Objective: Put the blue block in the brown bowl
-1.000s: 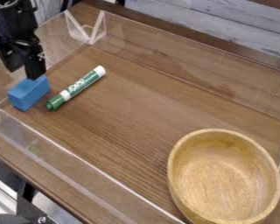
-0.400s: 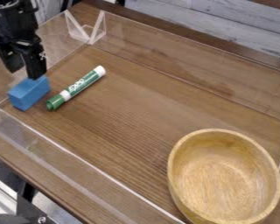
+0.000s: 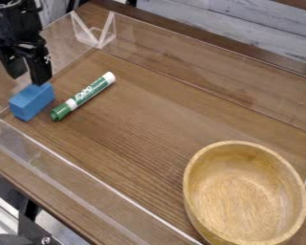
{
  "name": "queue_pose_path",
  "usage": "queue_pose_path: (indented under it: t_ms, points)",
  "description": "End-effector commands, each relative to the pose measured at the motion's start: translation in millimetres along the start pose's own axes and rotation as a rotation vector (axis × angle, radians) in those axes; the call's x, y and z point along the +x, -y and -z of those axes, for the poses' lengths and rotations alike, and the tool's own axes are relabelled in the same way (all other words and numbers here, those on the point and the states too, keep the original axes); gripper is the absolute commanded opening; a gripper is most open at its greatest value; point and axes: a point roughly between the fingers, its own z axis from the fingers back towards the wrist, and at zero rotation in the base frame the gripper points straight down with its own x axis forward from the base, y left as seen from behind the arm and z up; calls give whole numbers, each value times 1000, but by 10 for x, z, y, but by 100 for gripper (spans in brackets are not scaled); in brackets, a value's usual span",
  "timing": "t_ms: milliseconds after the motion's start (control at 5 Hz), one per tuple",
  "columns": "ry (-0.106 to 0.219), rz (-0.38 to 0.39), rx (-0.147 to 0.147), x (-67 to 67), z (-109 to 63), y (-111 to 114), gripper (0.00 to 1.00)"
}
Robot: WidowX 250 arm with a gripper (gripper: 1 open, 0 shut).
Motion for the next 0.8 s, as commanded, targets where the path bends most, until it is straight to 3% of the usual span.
queue_pose_path:
  t_ms: [0,600]
  points:
    - [42,-8,32,46,-94,-79,100]
    - [40,-3,22,53,100,-58,100]
